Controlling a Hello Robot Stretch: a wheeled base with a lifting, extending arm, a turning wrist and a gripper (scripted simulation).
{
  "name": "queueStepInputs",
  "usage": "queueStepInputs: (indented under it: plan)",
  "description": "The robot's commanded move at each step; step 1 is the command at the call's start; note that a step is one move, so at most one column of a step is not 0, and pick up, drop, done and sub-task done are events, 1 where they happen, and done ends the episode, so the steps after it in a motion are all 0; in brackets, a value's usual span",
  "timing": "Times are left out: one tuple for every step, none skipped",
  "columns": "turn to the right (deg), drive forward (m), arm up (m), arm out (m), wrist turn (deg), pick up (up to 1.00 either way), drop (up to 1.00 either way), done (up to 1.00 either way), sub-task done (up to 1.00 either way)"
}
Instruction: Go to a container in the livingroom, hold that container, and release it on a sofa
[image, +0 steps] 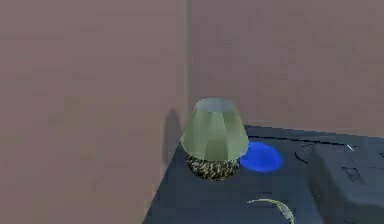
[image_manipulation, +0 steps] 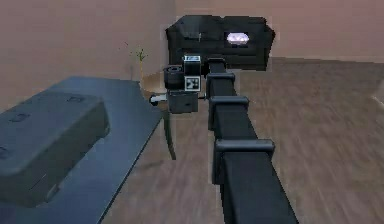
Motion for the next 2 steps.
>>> queueStepInputs:
  plan:
    - [45.0, 0.0, 0.0, 0.0, 0.0, 0.0, 0.0, 0.0, 0.0]
    - [45.0, 0.0, 0.0, 0.0, 0.0, 0.0, 0.0, 0.0, 0.0]
